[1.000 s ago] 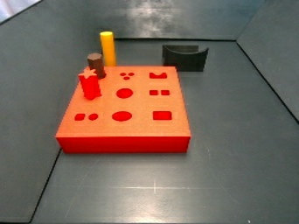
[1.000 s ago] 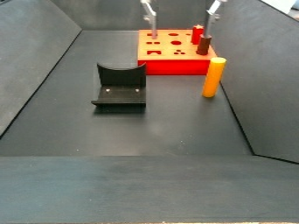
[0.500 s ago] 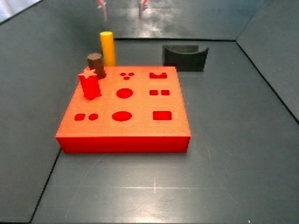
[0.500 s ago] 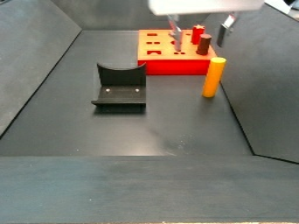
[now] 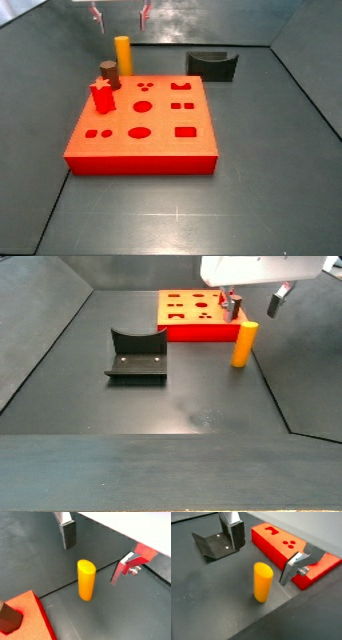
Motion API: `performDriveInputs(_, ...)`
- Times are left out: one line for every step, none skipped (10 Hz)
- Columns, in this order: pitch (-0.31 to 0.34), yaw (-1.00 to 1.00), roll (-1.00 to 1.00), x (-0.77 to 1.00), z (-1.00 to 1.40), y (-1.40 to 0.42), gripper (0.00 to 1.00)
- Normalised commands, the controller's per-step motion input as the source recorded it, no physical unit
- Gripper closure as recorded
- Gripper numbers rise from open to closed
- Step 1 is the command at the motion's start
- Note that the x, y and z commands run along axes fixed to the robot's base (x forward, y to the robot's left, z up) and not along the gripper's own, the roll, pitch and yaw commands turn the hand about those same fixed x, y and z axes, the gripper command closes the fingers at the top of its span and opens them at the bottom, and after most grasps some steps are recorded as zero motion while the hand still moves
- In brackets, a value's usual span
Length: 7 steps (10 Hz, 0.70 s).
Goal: Pick up the oval object. Move up. Move to above the board. Insert the oval object.
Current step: Pick up the oval object.
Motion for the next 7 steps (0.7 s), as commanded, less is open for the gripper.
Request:
performDriveInputs(-0.004,-0.32,0.0,-0.02,-0.21,0.0,0.0)
performDriveInputs(-0.023,-0.28,-0.02,0.0,-0.24,0.01,0.0)
performDriveInputs(-0.063,-0.16,-0.06,0.0,-0.31,0.01,0.0)
performDriveInputs(-0.129,0.0,-0.12,0.0,-0.43,0.01,0.0)
performDriveInputs(-0.153,0.0,-0.12,-0.08,-0.46,0.01,0.0)
performDriveInputs(-0.14,0.0,-0.13,-0.06,-0.44,0.02,0.0)
performDriveInputs(-0.099,0.0,-0.13,-0.02,-0.39,0.01,0.0)
